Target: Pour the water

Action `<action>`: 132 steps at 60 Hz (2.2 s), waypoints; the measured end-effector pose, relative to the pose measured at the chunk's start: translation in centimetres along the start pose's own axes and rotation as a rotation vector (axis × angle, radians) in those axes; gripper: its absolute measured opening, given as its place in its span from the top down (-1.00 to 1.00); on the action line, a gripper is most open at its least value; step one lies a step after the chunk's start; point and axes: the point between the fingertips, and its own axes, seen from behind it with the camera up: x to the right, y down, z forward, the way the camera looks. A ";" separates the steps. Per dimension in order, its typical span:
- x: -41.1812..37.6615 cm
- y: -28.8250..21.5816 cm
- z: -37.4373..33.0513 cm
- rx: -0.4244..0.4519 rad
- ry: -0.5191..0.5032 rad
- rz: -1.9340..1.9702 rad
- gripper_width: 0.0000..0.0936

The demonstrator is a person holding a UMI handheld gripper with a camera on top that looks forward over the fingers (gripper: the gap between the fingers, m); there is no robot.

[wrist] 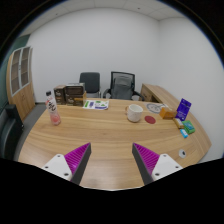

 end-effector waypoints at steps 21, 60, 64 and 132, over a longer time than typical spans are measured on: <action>-24.7 -3.5 7.9 0.088 -0.135 0.050 -0.83; -35.3 -10.3 25.8 0.257 -0.141 0.068 0.20; -35.3 -10.3 25.5 0.247 -0.153 0.069 0.33; 3.9 -23.0 27.4 0.068 -0.973 2.069 0.41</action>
